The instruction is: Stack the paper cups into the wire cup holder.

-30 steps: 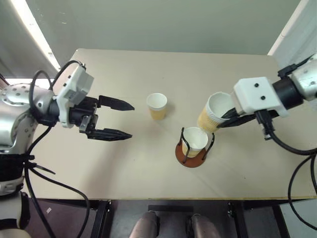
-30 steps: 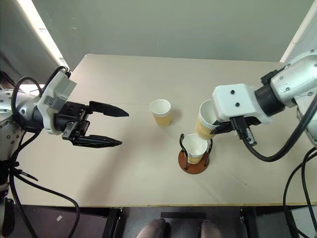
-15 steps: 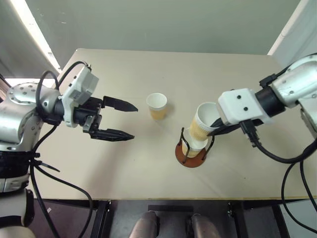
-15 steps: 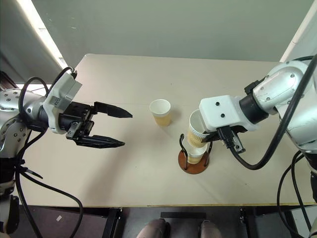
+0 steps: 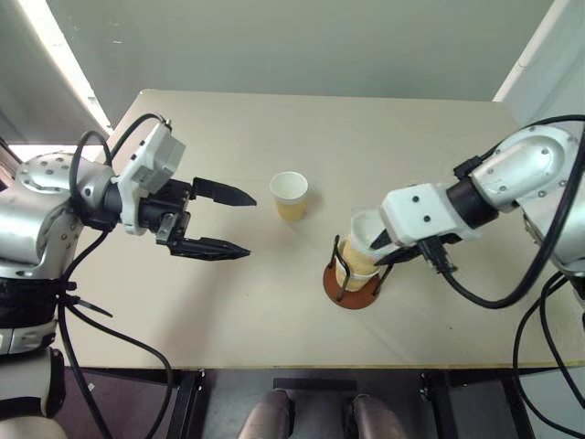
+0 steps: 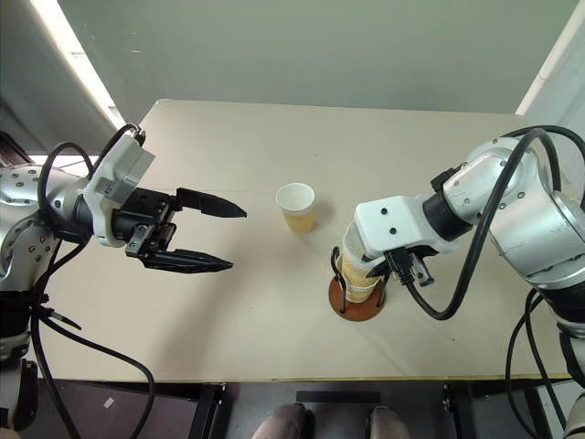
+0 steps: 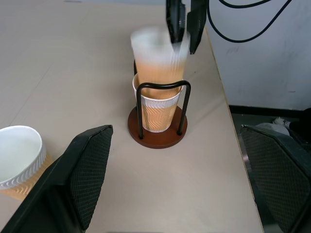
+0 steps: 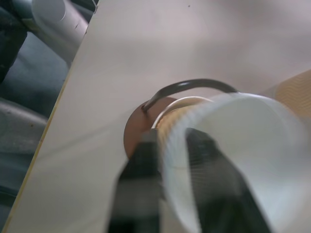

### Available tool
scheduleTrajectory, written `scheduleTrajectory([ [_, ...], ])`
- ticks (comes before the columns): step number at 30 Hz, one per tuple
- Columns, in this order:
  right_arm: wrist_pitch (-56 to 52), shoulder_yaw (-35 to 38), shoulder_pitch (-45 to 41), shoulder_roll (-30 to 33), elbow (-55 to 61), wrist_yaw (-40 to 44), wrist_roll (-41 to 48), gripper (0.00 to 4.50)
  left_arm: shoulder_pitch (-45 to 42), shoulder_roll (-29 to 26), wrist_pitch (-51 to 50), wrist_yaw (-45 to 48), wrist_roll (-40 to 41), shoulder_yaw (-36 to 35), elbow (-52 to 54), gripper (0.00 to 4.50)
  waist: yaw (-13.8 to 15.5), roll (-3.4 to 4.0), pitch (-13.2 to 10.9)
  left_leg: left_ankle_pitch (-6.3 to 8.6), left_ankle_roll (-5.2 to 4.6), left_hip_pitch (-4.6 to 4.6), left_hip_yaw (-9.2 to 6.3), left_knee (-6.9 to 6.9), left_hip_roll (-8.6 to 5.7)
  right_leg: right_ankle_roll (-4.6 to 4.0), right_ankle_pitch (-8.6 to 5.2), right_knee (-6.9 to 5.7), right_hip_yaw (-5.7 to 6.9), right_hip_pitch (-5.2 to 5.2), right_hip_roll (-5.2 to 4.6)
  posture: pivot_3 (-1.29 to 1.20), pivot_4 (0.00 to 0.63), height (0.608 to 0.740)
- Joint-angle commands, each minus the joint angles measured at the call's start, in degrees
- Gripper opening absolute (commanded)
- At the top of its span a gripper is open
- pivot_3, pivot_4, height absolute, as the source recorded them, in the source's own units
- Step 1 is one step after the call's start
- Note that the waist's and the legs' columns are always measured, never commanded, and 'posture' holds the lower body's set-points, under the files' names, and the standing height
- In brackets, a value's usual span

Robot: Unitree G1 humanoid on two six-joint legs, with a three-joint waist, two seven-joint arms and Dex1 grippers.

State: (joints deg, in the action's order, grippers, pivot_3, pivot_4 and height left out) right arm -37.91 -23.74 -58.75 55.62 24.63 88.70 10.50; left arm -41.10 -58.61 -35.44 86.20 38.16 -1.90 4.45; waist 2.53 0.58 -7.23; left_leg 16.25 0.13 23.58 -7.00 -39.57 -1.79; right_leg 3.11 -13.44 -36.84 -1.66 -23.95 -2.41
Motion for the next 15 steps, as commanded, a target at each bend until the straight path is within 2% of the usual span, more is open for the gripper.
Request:
scheduleTrajectory([
  [1,-1.0,1.5,-0.9,-0.1,0.5,-1.1,0.1,2.45,-0.3,-1.0,0.1,0.1,-0.1,-1.3,1.6,4.5,0.0,0.0,0.0,0.0,0.0,0.0,0.0,0.0,0.0,0.0,0.0,0.0,0.0,0.0,0.0,0.0,0.15,0.74],
  [5,-2.6,5.4,-2.6,-0.5,-4.0,-4.4,0.4,3.83,-0.4,-0.9,-0.2,-1.6,-0.7,-1.2,1.8,4.5,0.0,0.0,0.0,0.0,0.0,0.0,0.0,0.0,-0.01,0.0,0.0,0.01,0.0,0.0,0.0,0.0,0.15,0.74],
  [10,-12.2,13.5,-4.2,-0.6,-8.7,-8.5,6.4,3.83,-0.2,-1.3,4.2,-5.1,-8.5,2.5,3.6,4.5,0.0,0.0,0.0,0.0,0.0,0.0,0.0,0.0,-0.01,0.0,0.0,0.03,0.0,0.0,0.0,0.0,0.15,0.74],
  [15,-23.3,22.5,-0.6,0.3,-6.6,-11.2,15.5,3.83,-4.1,0.5,9.4,-8.9,-17.0,7.3,2.9,4.5,0.2,-0.02,0.0,-0.01,0.02,0.03,-0.02,0.12,-0.02,0.0,0.0,0.13,0.01,0.0,0.0,0.0,0.15,0.74],
])
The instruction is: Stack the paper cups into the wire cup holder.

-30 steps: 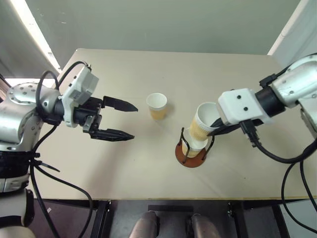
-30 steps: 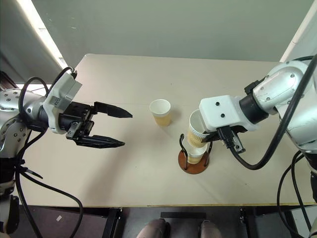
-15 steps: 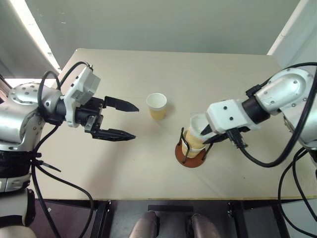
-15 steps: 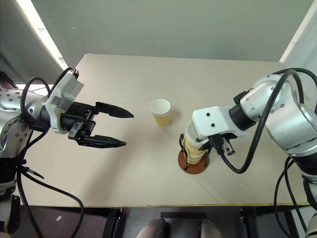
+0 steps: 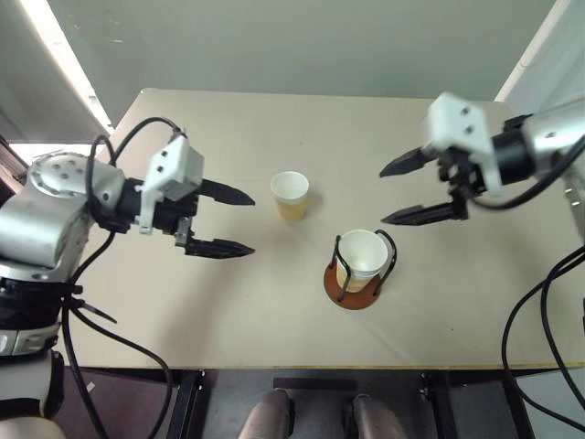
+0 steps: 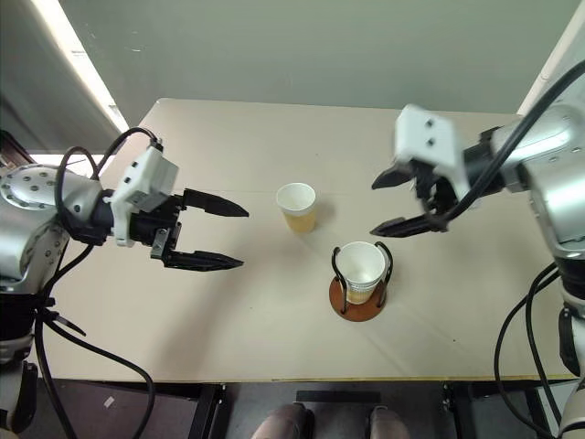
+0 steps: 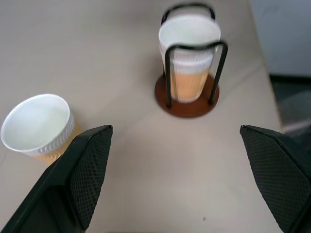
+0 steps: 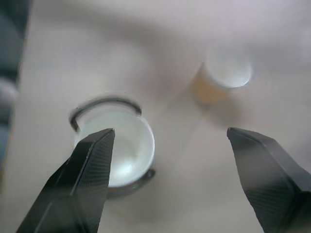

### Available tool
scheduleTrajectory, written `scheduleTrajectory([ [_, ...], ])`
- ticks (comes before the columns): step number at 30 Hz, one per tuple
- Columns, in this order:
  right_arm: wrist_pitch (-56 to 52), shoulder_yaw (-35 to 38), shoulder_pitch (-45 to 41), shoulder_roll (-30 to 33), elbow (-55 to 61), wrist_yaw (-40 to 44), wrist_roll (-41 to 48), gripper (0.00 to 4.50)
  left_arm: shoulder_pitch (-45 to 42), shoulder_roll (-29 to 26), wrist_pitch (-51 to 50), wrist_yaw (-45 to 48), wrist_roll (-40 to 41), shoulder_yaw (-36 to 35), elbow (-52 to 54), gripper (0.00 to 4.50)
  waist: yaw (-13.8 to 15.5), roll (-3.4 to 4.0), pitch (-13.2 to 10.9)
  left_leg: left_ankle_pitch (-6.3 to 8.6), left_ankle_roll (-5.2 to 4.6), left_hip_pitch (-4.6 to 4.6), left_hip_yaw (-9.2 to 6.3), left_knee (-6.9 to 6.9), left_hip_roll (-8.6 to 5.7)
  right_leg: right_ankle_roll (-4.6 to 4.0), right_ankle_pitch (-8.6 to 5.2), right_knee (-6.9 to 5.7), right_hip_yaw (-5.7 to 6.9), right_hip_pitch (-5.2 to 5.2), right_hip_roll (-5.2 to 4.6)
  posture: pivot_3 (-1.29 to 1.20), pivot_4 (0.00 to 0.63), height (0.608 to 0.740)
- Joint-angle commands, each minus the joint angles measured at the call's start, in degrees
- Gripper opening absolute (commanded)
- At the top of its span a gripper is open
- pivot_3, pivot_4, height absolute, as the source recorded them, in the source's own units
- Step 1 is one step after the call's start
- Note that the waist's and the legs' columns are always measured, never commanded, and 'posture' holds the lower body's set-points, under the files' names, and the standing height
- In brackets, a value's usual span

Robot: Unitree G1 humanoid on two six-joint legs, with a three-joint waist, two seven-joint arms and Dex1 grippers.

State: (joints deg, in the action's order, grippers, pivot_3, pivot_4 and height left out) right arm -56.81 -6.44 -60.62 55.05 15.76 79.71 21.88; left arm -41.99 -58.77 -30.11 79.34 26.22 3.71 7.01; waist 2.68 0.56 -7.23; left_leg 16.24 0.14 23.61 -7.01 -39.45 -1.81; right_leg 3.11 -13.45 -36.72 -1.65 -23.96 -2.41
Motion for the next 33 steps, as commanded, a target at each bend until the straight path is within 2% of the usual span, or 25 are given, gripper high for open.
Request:
scheduleTrajectory([
  [1,-5.8,6.4,2.1,0.6,2.9,-3.4,5.5,3.83,-4.7,1.5,5.8,-2.9,-7.7,3.2,-0.9,4.5,0.1,0.0,0.0,-0.01,0.01,0.0,-0.02,0.02,0.0,0.0,0.0,0.01,0.01,0.01,0.0,0.0,0.15,0.74],
  [4,-10.1,10.1,3.6,-0.8,4.0,-6.2,10.4,3.83,-10.6,4.4,15.4,-6.6,-19.7,9.7,-7.8,4.5,0.1,0.01,0.0,-0.03,0.03,-0.02,-0.01,-0.05,-0.01,0.0,0.0,-0.05,-0.01,-0.01,-0.01,0.0,0.15,0.74],
  [8,-15.6,14.4,4.5,-2.8,5.5,-10.5,16.6,3.83,-16.6,8.0,22.2,-5.8,-27.2,15.1,-16.1,4.5,0.1,0.01,0.0,-0.06,0.04,-0.05,0.0,-0.03,-0.02,0.0,0.0,-0.12,-0.03,-0.01,-0.04,0.0,0.15,0.74],
  [11,-13.4,16.9,7.1,-3.5,7.4,-12.3,19.3,3.83,-19.9,10.8,27.4,-6.5,-31.8,17.7,-22.0,4.5,0.1,0.01,0.0,-0.06,0.04,-0.03,-0.01,0.1,-0.03,0.01,0.0,-0.11,-0.03,-0.05,-0.04,0.0,0.15,0.74],
  [20,-13.8,18.8,10.0,-1.2,8.3,-16.3,25.8,3.83,-25.8,19.0,36.9,-7.5,-39.0,20.8,-37.2,4.5,0.3,0.0,0.0,-0.08,0.03,0.35,-0.01,0.23,-0.03,0.06,0.04,-0.11,-0.01,-0.36,-0.06,0.0,0.15,0.74],
  [31,-12.2,17.0,10.2,-0.6,7.6,-19.5,28.3,3.83,-29.0,25.9,45.9,-7.8,-41.8,21.7,-52.6,4.5,0.7,0.0,0.0,-0.12,0.01,0.4,0.01,0.18,-0.03,0.1,0.06,-0.18,-0.01,-0.44,-0.07,0.0,0.15,0.74],
  [33,-12.0,16.9,10.5,-0.1,7.7,-19.5,28.6,3.86,-30.1,26.8,47.9,-8.3,-42.4,21.6,-54.8,3.9,0.8,0.0,0.0,-0.12,0.0,0.42,0.01,0.16,-0.05,0.13,0.08,-0.17,-0.02,-0.44,-0.08,0.0,0.15,0.74],
])
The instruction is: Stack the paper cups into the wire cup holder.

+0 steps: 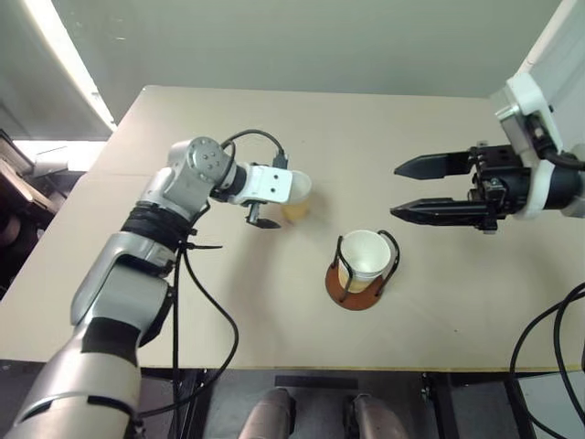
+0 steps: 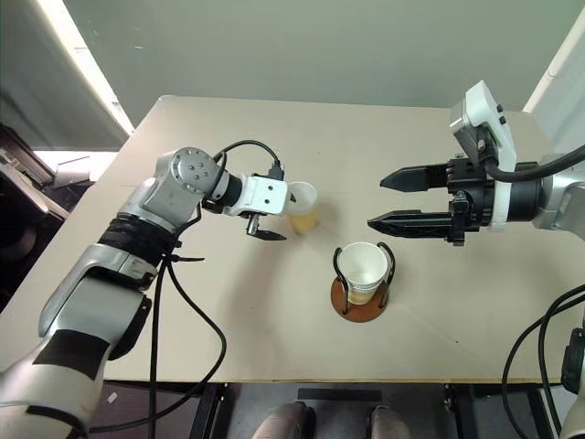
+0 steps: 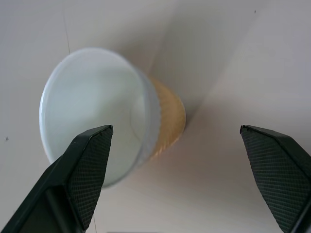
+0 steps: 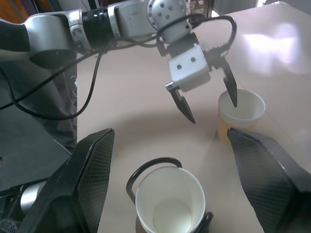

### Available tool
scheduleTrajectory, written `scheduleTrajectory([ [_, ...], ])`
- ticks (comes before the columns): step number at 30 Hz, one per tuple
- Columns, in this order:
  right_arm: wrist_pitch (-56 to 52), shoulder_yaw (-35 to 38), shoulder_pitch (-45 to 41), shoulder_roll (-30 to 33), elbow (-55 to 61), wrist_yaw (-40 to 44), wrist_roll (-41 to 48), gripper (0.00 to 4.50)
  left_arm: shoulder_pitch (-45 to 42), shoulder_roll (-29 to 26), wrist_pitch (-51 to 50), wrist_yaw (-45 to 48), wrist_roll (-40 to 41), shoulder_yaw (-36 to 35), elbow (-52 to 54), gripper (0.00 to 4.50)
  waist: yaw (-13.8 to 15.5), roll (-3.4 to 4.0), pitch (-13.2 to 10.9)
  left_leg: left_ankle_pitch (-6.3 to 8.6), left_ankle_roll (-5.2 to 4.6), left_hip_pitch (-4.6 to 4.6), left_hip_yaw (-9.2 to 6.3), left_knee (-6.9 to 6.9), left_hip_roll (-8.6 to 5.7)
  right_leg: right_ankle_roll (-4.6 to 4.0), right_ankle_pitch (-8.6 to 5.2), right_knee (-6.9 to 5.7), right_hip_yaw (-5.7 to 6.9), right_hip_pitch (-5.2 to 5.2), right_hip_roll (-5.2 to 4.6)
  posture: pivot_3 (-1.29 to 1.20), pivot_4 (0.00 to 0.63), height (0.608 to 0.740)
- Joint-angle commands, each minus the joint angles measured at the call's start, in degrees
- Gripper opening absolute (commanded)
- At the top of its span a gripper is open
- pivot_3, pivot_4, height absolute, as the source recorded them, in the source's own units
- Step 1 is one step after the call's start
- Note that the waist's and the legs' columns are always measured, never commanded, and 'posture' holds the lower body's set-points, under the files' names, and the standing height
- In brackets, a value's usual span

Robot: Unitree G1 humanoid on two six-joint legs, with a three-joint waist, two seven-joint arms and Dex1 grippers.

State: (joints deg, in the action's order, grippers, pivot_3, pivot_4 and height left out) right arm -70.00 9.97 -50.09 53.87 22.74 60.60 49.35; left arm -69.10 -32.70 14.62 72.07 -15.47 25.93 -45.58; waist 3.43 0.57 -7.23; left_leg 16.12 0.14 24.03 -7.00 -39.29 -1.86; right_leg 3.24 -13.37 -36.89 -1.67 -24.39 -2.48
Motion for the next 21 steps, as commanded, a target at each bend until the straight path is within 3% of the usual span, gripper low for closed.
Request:
scheduleTrajectory([
  [1,1.3,0.5,0.1,1.4,0.7,-0.4,1.3,3.86,-3.5,1.2,3.7,-0.7,-0.6,-0.8,-2.9,3.6,0.0,0.0,0.0,0.0,0.0,0.01,0.0,-0.01,0.0,0.01,0.0,0.0,0.0,0.0,0.0,0.0,0.15,0.74],
  [8,2.2,0.9,1.0,3.3,0.3,0.2,2.2,3.86,-6.1,2.2,5.4,2.4,-0.3,-1.0,-6.4,1.05,0.1,0.0,0.0,0.0,0.0,0.02,0.03,0.02,0.0,0.01,0.0,0.0,0.0,-0.03,0.0,0.0,0.15,0.74],
  [10,4.6,0.8,1.4,3.7,-0.2,1.0,1.3,3.86,-6.3,1.6,5.5,6.3,0.9,-1.2,-6.1,0.24,0.1,0.0,0.0,0.0,0.0,0.02,0.03,0.01,0.0,0.01,0.0,-0.01,0.0,-0.03,0.0,0.0,0.15,0.74],
  [11,6.6,1.0,1.6,3.3,-0.6,1.1,0.5,3.86,-6.1,1.2,5.0,9.1,2.0,-1.5,-5.2,0.05,0.1,0.0,0.0,0.0,0.0,0.02,0.03,0.01,0.0,0.01,0.0,-0.01,-0.01,-0.03,0.01,0.0,0.15,0.74],
  [16,9.6,0.3,1.8,3.4,-1.8,0.9,-0.4,3.86,-4.4,-0.8,1.6,19.3,7.8,-3.1,2.2,0.05,0.1,0.0,0.0,-0.01,-0.02,0.04,0.03,0.0,0.0,0.01,0.0,-0.03,-0.01,-0.05,0.02,0.0,0.15,0.74],
  [21,13.7,1.9,3.2,4.6,-3.7,3.9,-0.5,3.86,-6.6,-3.1,-7.5,20.4,18.5,-2.1,13.1,0.05,0.2,-0.01,0.0,-0.01,-0.05,0.12,0.03,-0.11,0.0,0.04,0.02,-0.04,0.01,-0.05,0.01,0.0,0.15,0.74],
])
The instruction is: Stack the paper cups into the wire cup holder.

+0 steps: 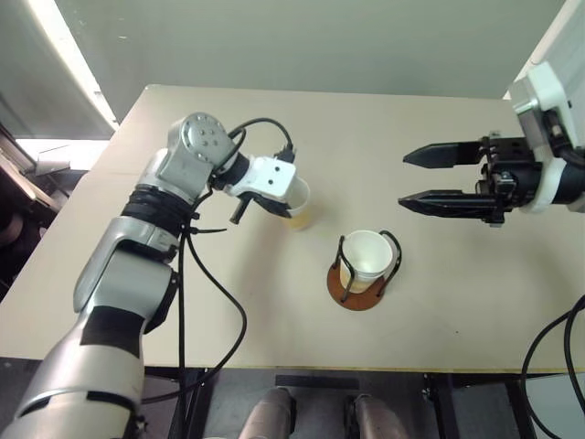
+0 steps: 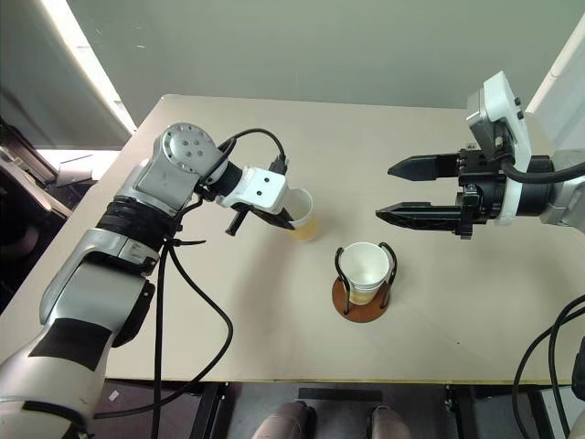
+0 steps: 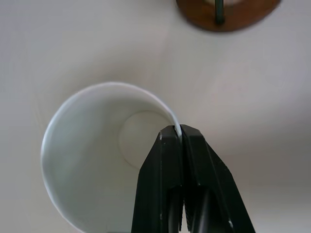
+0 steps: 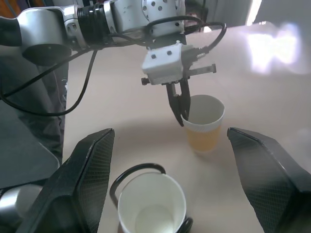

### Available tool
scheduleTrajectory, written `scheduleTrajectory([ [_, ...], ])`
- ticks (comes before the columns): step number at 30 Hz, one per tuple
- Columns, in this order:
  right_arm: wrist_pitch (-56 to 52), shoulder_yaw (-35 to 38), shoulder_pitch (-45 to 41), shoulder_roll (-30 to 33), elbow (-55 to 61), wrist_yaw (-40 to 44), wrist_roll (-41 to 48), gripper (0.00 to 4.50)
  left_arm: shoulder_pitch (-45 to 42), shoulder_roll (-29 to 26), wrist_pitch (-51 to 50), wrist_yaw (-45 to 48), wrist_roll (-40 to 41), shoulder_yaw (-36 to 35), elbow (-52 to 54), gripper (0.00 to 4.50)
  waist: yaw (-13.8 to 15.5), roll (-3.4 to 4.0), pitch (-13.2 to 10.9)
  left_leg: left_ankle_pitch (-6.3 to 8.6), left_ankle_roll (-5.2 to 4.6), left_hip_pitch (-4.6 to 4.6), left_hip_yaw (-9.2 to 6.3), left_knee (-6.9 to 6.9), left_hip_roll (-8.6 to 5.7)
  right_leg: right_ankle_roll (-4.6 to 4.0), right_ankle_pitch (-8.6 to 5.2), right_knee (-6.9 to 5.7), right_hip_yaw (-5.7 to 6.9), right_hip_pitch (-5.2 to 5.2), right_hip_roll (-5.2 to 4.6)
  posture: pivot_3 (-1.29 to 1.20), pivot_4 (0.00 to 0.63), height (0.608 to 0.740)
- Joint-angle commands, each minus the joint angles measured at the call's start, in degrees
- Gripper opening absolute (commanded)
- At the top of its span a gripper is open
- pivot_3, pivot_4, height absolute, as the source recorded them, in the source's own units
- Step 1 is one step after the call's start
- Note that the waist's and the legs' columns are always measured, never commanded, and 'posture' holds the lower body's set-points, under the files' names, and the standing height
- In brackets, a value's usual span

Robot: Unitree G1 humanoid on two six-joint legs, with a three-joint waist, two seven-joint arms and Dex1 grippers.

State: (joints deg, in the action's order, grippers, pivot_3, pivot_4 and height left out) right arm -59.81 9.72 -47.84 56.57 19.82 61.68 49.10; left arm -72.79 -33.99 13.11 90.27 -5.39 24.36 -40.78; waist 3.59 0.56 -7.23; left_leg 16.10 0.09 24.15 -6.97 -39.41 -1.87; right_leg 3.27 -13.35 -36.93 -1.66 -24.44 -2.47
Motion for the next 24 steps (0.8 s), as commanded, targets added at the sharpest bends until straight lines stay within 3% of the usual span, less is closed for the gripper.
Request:
scheduleTrajectory([
  [1,4.4,3.0,1.7,2.4,-1.1,3.8,0.1,3.86,-3.8,-2.6,-7.4,2.2,10.6,-0.2,10.3,0.05,0.0,0.0,0.0,0.0,-0.01,0.06,-0.01,-0.05,0.0,0.02,0.01,0.01,0.01,-0.02,0.0,0.0,0.15,0.74],
  [14,13.5,10.3,16.5,9.4,-2.5,13.3,-0.3,3.86,-13.6,-7.6,-18.0,2.2,30.8,10.8,20.4,0.05,0.0,0.0,0.0,0.08,-0.12,0.12,0.08,-0.38,0.01,0.09,0.05,-0.06,-0.01,0.05,-0.03,0.0,0.15,0.74],
  [24,18.3,13.7,23.7,10.3,-1.5,14.5,-1.8,3.86,-17.8,-5.1,-20.1,2.2,38.5,16.3,21.9,0.05,0.1,0.0,0.0,0.13,-0.19,0.12,0.09,-0.52,0.01,0.13,0.07,-0.05,-0.01,0.13,-0.03,0.0,0.15,0.74],
])
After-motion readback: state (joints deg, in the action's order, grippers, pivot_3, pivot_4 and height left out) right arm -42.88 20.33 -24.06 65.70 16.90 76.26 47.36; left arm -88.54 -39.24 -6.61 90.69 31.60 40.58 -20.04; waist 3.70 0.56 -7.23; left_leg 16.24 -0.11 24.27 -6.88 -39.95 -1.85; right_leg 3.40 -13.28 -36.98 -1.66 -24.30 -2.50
